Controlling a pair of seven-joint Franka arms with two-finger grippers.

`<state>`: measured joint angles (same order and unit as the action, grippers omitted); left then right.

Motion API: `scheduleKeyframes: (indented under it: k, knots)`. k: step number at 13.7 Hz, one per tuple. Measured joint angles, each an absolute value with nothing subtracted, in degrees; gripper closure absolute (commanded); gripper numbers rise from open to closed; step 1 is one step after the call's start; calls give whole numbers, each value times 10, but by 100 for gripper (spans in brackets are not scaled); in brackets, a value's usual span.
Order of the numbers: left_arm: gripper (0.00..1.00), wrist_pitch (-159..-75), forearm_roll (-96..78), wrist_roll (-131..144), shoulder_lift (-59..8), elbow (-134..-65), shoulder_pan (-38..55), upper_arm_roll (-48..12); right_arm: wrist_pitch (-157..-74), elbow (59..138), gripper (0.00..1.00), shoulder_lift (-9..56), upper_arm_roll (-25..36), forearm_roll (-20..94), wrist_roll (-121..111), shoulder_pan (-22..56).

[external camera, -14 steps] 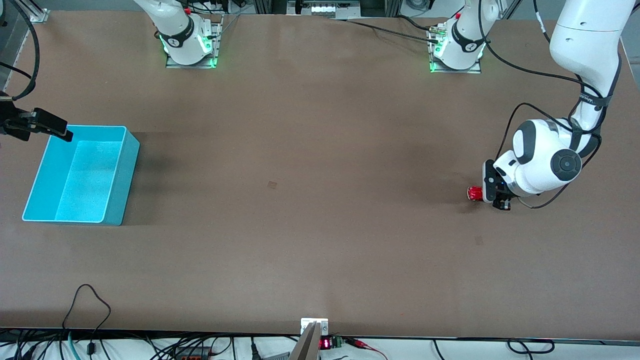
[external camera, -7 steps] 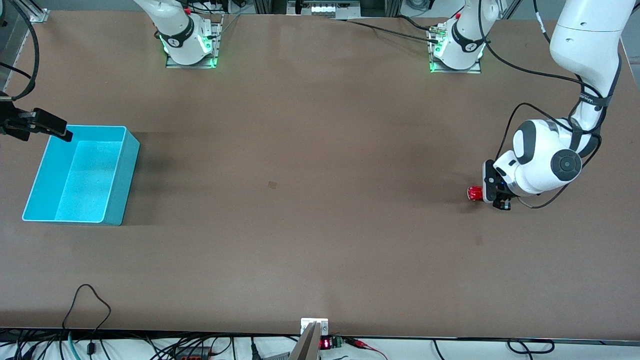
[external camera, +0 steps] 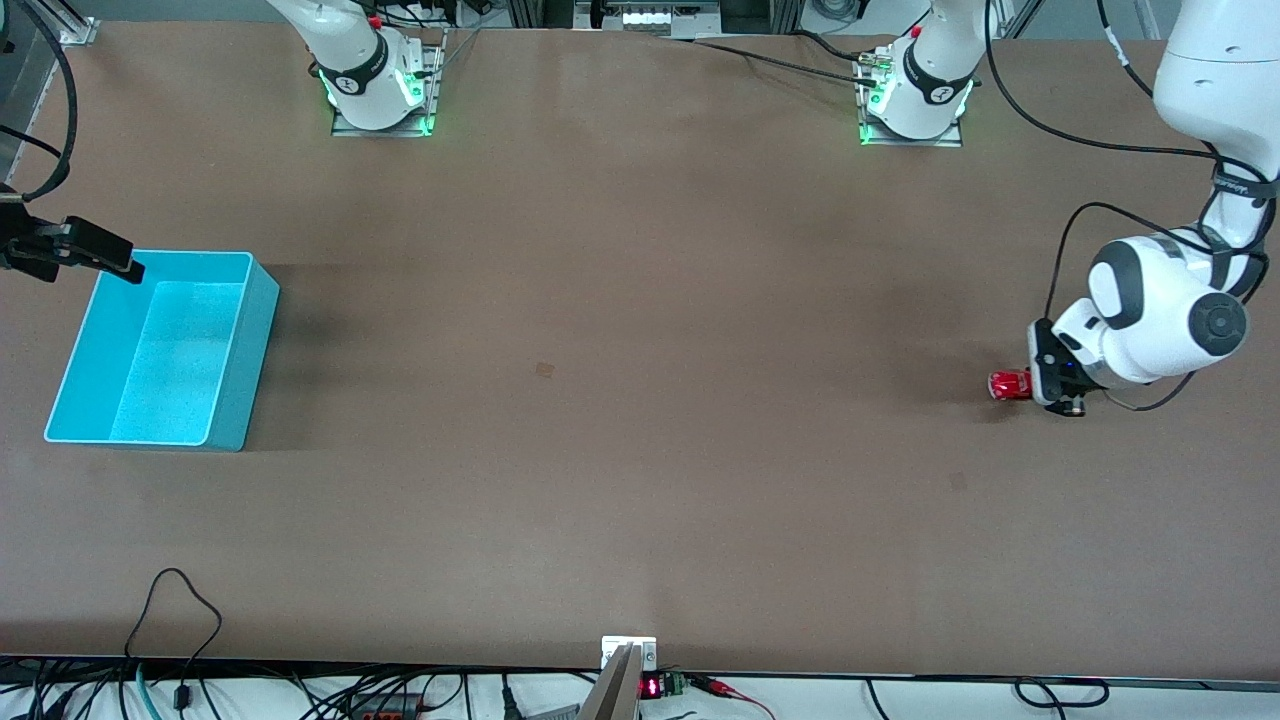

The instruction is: Wind red beetle toy and store in blue box

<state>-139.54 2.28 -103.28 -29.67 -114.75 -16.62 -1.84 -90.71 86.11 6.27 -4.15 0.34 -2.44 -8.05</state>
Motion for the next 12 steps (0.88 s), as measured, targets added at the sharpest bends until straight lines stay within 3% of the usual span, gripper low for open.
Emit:
scheduleKeyframes:
  k: [2, 3, 4, 9, 12]
  knots:
    - [87, -1395, 23, -1052, -301, -1140, -182, -18, -907, 861, 0, 63, -40, 3, -24, -81]
    - [58, -1394, 23, -1053, -302, -1139, -183, -18, -907, 861, 0, 63, -39, 3, -24, -81]
    - [1, -1393, 23, -1053, -302, -1138, -183, -19, -907, 861, 0, 63, -39, 3, -25, -81]
    - [0, -1389, 23, -1053, -301, -1124, -185, -22, -907, 861, 0, 63, -36, 3, -25, -82]
    - [0, -1332, 23, -1048, -275, -1107, -185, -28, -907, 861, 0, 64, -36, 3, -25, -82]
